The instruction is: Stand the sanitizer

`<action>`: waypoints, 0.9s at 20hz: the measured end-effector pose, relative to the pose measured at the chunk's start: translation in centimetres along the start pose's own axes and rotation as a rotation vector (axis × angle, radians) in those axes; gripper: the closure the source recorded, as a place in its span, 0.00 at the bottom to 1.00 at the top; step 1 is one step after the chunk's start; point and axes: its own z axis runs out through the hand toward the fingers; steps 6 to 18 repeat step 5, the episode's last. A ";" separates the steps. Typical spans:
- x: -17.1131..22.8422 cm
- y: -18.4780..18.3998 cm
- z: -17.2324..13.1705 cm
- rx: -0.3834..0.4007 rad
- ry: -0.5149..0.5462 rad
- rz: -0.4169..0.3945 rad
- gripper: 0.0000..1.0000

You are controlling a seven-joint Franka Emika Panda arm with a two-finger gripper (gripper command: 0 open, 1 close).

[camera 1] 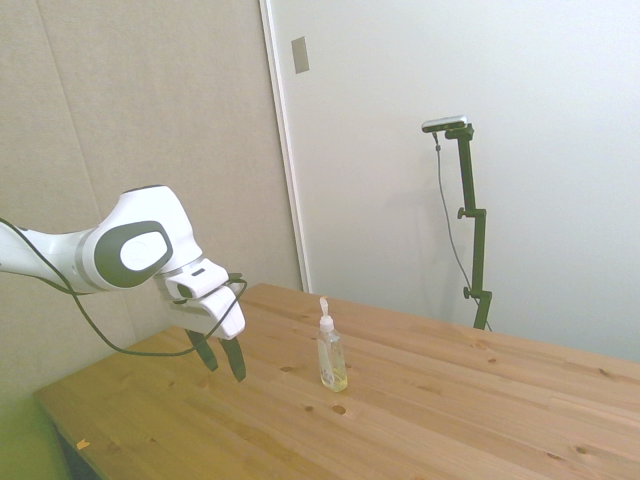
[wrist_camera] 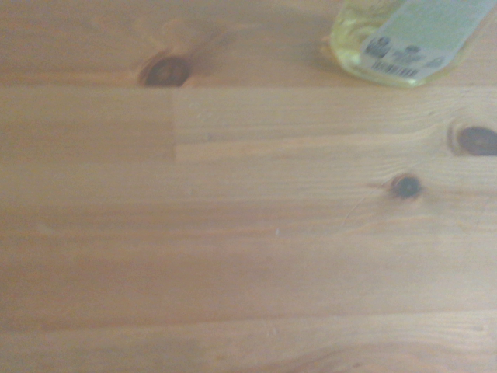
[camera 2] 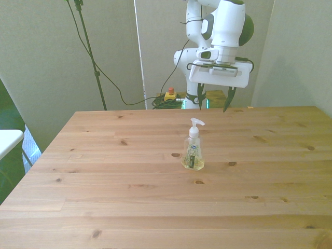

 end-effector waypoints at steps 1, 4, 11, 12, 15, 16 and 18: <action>-0.5 0.2 -0.2 -0.002 -0.014 -0.025 0.00; -1.9 0.9 -0.4 -0.007 -0.053 -0.060 0.00; -2.5 1.4 -0.4 -0.009 -0.067 -0.067 0.00; -2.5 1.4 -0.4 -0.009 -0.067 -0.067 0.00; -2.5 1.4 -0.4 -0.009 -0.067 -0.067 0.00; -2.5 1.4 -0.4 -0.009 -0.067 -0.067 0.00; -2.5 1.4 -0.4 -0.009 -0.067 -0.067 0.00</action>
